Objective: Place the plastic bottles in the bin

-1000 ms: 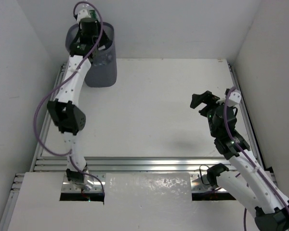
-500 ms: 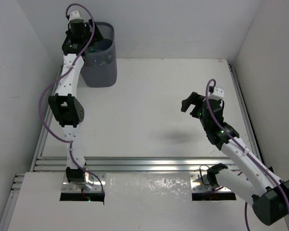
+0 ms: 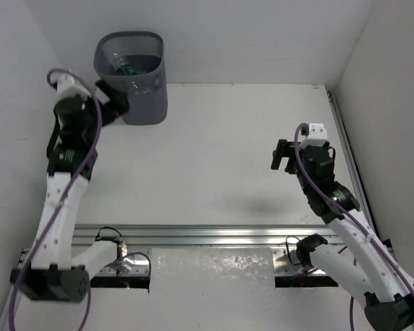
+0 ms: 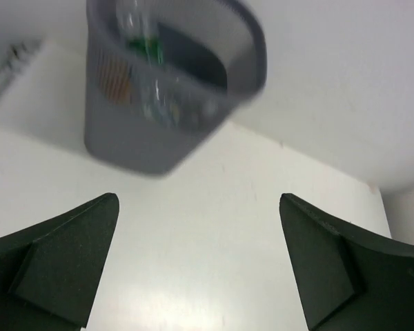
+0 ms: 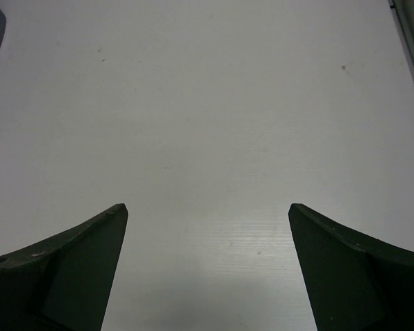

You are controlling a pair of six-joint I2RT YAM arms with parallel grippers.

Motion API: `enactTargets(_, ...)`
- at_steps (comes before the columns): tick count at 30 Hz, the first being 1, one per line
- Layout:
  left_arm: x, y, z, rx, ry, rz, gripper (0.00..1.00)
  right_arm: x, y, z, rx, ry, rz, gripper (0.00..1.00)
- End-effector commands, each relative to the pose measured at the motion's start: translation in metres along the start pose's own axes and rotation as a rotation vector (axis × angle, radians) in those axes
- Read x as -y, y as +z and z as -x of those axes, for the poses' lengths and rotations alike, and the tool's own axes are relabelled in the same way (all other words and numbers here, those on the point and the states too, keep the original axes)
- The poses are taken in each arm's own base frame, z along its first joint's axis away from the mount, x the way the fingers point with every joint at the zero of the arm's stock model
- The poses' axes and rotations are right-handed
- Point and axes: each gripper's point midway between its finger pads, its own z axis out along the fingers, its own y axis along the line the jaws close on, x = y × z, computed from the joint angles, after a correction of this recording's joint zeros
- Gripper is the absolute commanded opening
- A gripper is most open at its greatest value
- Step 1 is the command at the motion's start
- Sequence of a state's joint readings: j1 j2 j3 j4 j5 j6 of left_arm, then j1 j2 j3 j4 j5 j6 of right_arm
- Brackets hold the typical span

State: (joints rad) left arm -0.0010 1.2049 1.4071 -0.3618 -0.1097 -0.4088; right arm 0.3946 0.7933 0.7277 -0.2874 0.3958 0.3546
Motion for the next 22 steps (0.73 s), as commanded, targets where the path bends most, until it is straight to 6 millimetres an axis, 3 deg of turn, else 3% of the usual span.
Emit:
enactTargets(1,-0.005,-0.034,-0.074,-0.109,-0.08,-0.125,1.0,0.012,-0.018,-0.001,-0.003,-0.043,-0.017,0.99)
enactTargets(2,-0.001,-0.043,-0.106,-0.187,-0.07,-0.208,1.0,0.01,-0.021,-0.008,-0.002,-0.036,0.011,0.99)
enactTargets(4,-0.001,-0.061,-0.116,-0.233,-0.022,-0.237,1.0,0.006,-0.024,-0.018,-0.017,-0.012,0.04,0.99)
enactTargets(5,-0.018,-0.067,-0.122,-0.266,0.026,-0.159,1.0,0.005,-0.027,-0.019,-0.015,-0.001,0.05,0.99)
enactTargets(10,-0.057,-0.096,-0.097,-0.055,0.117,-0.001,1.0,0.009,-0.031,-0.04,-0.058,0.019,0.044,0.99)
enactTargets(13,-0.078,-0.106,-0.107,0.059,0.102,0.026,1.0,0.01,-0.033,-0.048,-0.065,0.02,0.052,0.99)
enactTargets(22,-0.08,-0.118,-0.102,0.057,0.078,0.072,1.0,0.013,-0.027,-0.06,-0.067,0.035,0.032,0.99)
